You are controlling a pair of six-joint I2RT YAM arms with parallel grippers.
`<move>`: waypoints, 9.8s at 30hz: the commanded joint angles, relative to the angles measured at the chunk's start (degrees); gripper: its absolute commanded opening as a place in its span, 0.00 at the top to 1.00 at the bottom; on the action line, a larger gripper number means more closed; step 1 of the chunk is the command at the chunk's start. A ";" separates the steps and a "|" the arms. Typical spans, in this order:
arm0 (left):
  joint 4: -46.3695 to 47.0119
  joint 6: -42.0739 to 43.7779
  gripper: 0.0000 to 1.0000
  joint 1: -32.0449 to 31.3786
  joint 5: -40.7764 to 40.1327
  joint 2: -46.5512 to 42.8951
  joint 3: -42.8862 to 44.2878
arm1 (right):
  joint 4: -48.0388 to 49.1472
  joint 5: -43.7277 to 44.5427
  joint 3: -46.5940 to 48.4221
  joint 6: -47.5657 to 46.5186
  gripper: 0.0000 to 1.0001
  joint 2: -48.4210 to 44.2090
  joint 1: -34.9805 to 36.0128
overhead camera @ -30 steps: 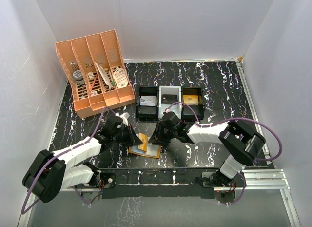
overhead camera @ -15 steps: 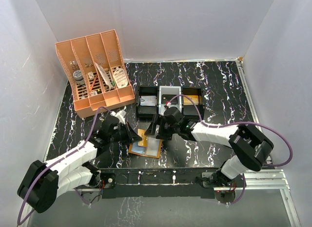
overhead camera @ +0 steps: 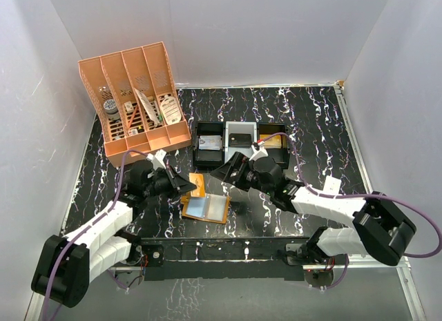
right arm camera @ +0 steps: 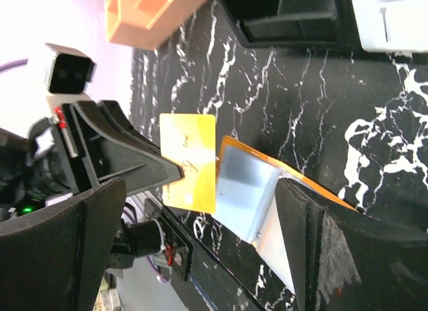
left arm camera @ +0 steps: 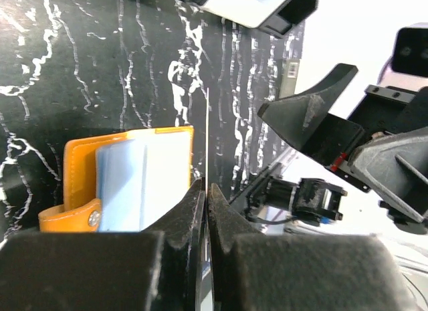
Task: Take the credit cards out of the card holder
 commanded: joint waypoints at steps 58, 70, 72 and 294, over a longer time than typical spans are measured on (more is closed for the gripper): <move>43.95 -22.13 1.00 5.39 23.97 3.87 -4.97 | 34.81 -22.29 0.39 13.20 0.94 9.15 -3.81; 44.87 -25.06 0.78 5.45 23.22 6.38 -5.93 | 33.20 -22.30 0.26 12.50 1.00 7.05 -3.76; 42.58 -24.19 0.78 5.41 22.89 4.86 -6.04 | 32.80 -22.36 0.22 12.25 1.00 6.66 -3.79; -33.71 24.75 0.01 5.54 -8.11 -1.89 16.81 | -39.66 20.89 44.80 -32.67 0.83 38.34 -26.77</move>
